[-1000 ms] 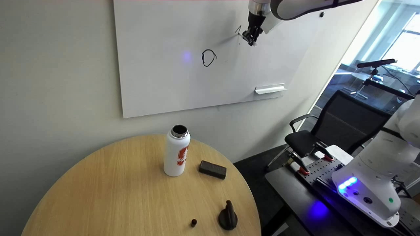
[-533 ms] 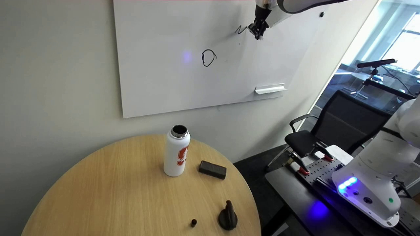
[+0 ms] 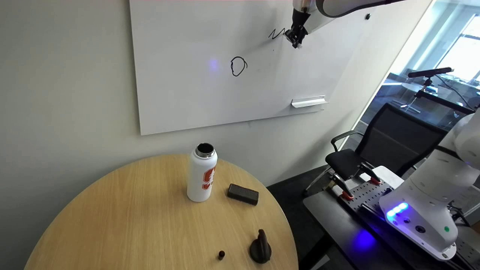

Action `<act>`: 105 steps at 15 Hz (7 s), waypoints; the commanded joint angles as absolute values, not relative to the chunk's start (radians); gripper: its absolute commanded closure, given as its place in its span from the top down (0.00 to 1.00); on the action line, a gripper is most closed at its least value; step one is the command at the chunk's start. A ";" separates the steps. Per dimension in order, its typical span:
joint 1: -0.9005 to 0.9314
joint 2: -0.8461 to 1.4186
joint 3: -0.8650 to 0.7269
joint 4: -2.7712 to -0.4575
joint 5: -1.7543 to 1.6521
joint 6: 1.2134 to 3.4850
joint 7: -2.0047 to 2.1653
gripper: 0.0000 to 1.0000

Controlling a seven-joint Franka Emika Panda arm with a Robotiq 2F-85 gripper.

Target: Pick up the marker from the table, write with it on the white board and put it back on the table.

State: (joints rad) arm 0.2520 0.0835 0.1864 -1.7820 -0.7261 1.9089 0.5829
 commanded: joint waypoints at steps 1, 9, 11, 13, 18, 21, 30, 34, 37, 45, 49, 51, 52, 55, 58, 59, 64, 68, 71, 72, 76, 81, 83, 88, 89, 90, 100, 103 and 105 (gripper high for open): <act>0.242 0.109 0.183 -1.780 -0.702 1.925 0.568 0.05; 0.232 0.063 0.165 -1.806 -0.726 1.905 0.601 0.05; 0.225 0.045 0.158 -1.811 -0.729 1.901 0.611 0.05; 0.218 0.030 0.153 -1.814 -0.731 1.902 0.617 0.05; 0.203 0.051 0.155 -1.806 -0.708 1.914 0.592 0.05; 0.204 0.075 0.155 -1.808 -0.698 1.923 0.583 0.05; 0.228 0.054 0.169 -1.868 -0.686 1.941 0.592 0.05; 0.250 -0.097 0.216 -2.035 -0.629 2.035 0.553 0.05; 0.265 -0.219 0.247 -2.197 -0.557 2.171 0.477 0.05; 0.240 -0.382 0.335 -2.576 -0.522 2.637 0.466 0.05; 0.218 -0.353 0.363 -2.555 -0.504 2.621 0.445 0.20; 0.215 -0.360 0.363 -2.555 -0.503 2.621 0.444 0.05; 0.236 -0.326 0.363 -2.538 -0.489 2.638 0.393 0.05; 0.296 -0.291 0.408 -2.543 -0.448 2.674 0.286 0.05; 0.371 -0.280 0.457 -2.566 -0.390 2.712 0.203 0.05; 0.396 -0.272 0.464 -2.568 -0.370 2.728 0.167 0.05; 0.478 -0.168 0.462 -2.572 -0.319 2.898 -0.042 0.05; 0.480 -0.152 0.469 -2.569 -0.288 2.889 -0.090 0.20; 0.483 -0.139 0.462 -2.569 -0.287 2.895 -0.104 0.05; 0.485 -0.106 0.458 -2.553 -0.318 2.901 -0.092 0.05; 0.486 0.018 0.480 -2.496 -0.362 2.874 -0.081 0.05; 0.514 0.225 0.478 -2.414 -0.414 2.911 -0.104 0.05; 0.533 0.317 0.460 -2.366 -0.452 2.913 -0.096 0.05; 0.620 0.516 0.373 -2.237 -0.543 2.934 -0.060 0.05; 0.644 0.550 0.348 -2.214 -0.555 2.946 -0.046 0.05; 0.670 0.586 0.319 -2.191 -0.564 2.968 -0.032 0.05; 0.857 0.765 0.180 -2.098 -0.371 3.075 -0.050 0.05; 0.863 0.779 0.186 -2.100 -0.333 3.068 -0.054 0.05; 0.865 0.781 0.185 -2.101 -0.319 3.063 -0.054 0.05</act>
